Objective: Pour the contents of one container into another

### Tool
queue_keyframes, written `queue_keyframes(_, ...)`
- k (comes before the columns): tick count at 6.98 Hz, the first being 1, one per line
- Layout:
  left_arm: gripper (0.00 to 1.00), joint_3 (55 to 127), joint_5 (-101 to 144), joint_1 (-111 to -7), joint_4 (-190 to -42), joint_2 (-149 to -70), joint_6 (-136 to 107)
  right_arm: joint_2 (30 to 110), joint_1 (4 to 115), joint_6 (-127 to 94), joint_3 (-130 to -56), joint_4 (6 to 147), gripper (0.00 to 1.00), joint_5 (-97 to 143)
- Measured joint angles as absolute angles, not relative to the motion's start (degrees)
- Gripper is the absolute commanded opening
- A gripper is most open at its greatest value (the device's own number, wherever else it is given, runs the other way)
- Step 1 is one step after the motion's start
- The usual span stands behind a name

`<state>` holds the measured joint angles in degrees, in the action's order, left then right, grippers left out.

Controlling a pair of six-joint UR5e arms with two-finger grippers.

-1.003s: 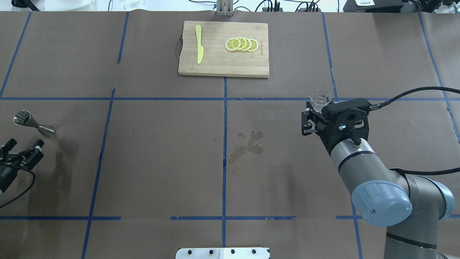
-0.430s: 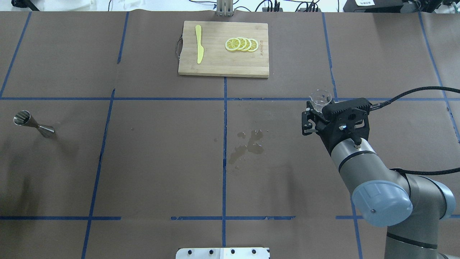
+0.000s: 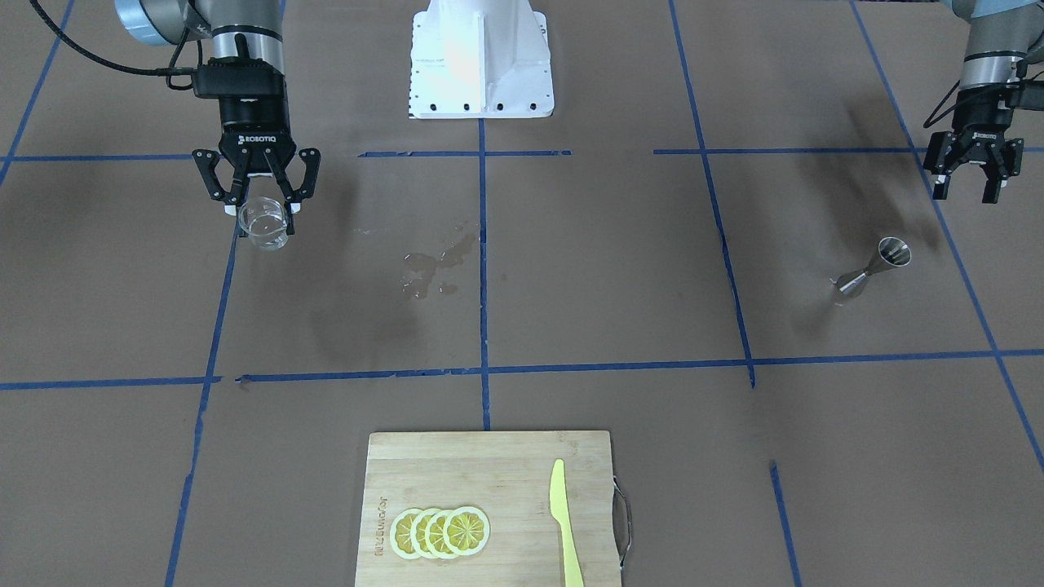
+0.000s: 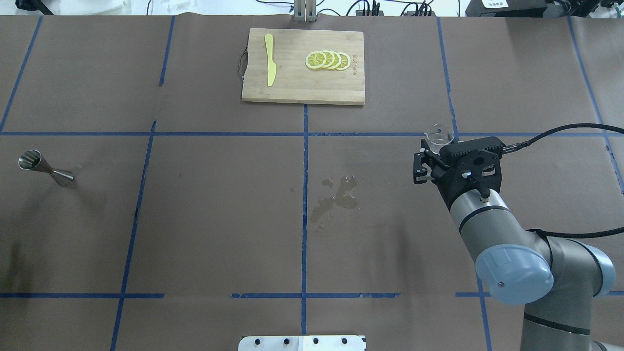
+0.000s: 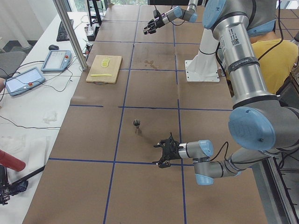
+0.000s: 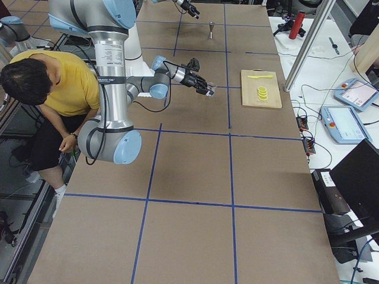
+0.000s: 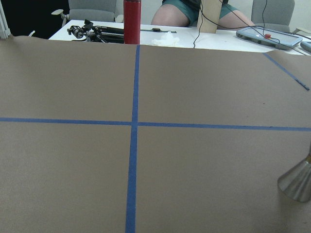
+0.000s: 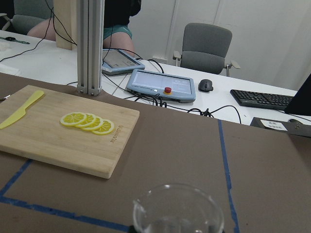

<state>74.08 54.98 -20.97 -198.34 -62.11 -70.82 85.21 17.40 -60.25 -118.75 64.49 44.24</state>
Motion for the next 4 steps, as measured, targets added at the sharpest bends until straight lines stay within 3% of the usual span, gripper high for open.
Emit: queue_keyframes(4,0.99,75.46,91.23,-55.05,-182.4,-77.86,-45.26,85.62,17.32,-61.25,-112.91,56.5,0.24,41.39)
